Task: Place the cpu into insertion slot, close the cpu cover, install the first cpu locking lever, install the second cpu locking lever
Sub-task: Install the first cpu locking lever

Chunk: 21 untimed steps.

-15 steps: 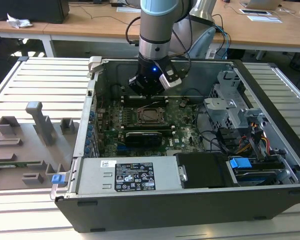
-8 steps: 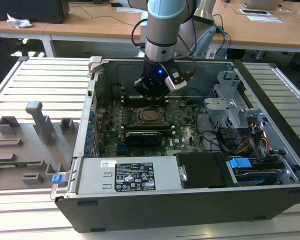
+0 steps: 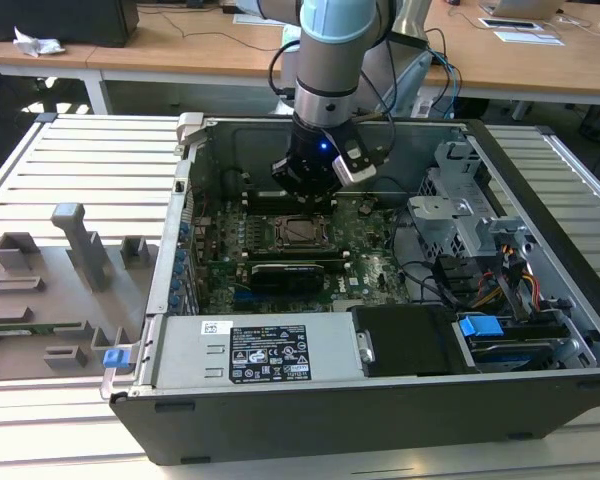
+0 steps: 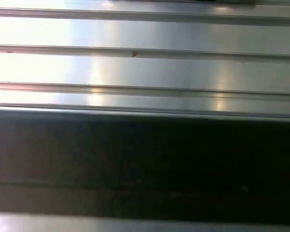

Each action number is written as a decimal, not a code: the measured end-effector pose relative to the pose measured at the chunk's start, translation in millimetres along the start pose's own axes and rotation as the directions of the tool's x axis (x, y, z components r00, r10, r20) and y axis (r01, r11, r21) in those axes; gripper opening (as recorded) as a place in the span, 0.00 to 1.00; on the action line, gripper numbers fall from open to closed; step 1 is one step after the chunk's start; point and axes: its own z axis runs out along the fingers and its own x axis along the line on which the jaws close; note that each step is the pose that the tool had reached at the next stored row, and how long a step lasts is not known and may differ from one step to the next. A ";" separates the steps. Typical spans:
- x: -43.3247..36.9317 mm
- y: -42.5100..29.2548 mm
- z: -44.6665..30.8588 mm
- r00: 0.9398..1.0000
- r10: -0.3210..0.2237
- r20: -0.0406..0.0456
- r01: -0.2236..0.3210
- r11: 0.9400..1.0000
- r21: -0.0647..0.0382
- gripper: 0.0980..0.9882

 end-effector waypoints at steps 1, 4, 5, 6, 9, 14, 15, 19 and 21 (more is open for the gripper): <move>-0.6 -0.2 0.3 1.000 0.004 0.000 -0.004 1.000 0.000 0.01; -3.3 -4.1 3.0 1.000 0.023 0.001 -0.023 1.000 0.005 0.01; -3.5 -4.3 3.8 1.000 0.024 0.001 -0.024 1.000 0.005 0.01; -3.7 -4.4 4.7 1.000 0.025 0.001 -0.025 1.000 0.005 0.01; -4.0 -4.4 5.7 1.000 0.025 0.001 -0.025 1.000 0.001 0.01; -3.8 -5.7 -7.5 1.000 0.025 0.002 -0.025 1.000 0.000 0.01; -3.8 -7.6 -7.6 1.000 0.025 0.002 -0.025 1.000 0.000 0.01; -3.1 -23.3 -8.5 1.000 0.025 0.002 -0.025 1.000 0.001 0.01; -3.0 -27.1 -8.7 1.000 0.025 0.002 -0.025 1.000 0.001 0.01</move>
